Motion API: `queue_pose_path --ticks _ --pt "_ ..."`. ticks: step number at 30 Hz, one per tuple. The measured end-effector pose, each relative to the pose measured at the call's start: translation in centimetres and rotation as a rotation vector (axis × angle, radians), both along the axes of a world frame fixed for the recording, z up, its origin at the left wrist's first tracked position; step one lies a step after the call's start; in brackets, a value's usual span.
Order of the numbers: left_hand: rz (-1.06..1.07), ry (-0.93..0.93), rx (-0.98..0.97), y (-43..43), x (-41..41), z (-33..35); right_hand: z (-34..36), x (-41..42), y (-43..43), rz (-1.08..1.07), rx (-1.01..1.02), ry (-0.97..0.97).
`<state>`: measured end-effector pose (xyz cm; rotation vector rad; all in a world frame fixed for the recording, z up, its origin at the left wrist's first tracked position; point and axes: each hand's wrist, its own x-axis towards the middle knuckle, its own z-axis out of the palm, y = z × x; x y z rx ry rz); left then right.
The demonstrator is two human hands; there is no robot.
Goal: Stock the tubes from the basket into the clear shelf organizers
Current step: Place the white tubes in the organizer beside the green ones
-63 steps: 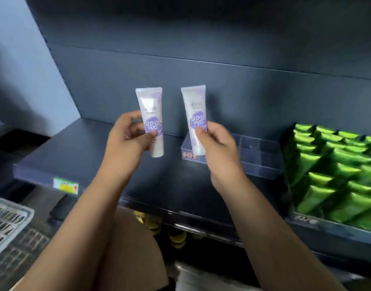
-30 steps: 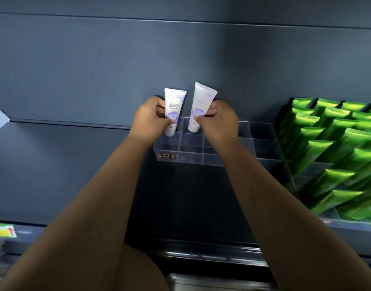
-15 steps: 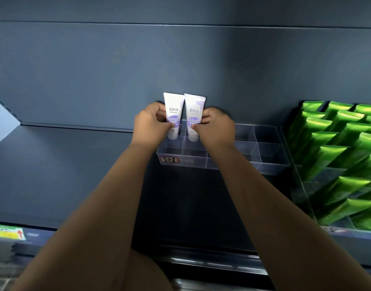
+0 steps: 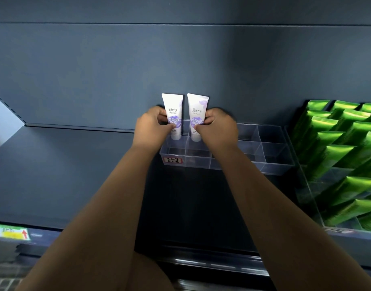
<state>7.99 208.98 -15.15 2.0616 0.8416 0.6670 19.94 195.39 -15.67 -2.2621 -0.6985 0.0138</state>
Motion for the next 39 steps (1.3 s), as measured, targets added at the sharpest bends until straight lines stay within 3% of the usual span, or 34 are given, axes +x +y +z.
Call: queue_pose_path --ticks 14,21,25,28,33,36,39 --pt "0.017 0.043 0.013 -0.4 0.0 0.1 0.1 0.2 -0.3 0.046 -0.119 -0.061" --pt "0.034 0.176 0.098 -1.2 0.0 1.3 0.2 -0.5 -1.4 0.1 -0.147 -0.08" --pt "0.167 0.336 0.134 -2.1 -1.0 3.3 1.1 -1.9 -2.7 0.074 -0.115 -0.139" --pt "0.321 0.446 0.217 -3.4 -3.2 5.3 2.1 -3.3 -3.8 0.056 -0.1 -0.184" --pt "0.399 0.315 0.406 -6.5 -8.6 6.9 4.4 -6.9 -4.8 0.123 -0.115 -0.21" --pt "0.423 0.366 0.546 -8.1 -11.8 7.0 6.0 -11.1 -4.8 0.217 -0.034 -0.273" --pt "0.483 0.428 0.533 -9.5 -16.3 6.6 7.5 -16.5 -3.8 0.377 -0.014 -0.343"
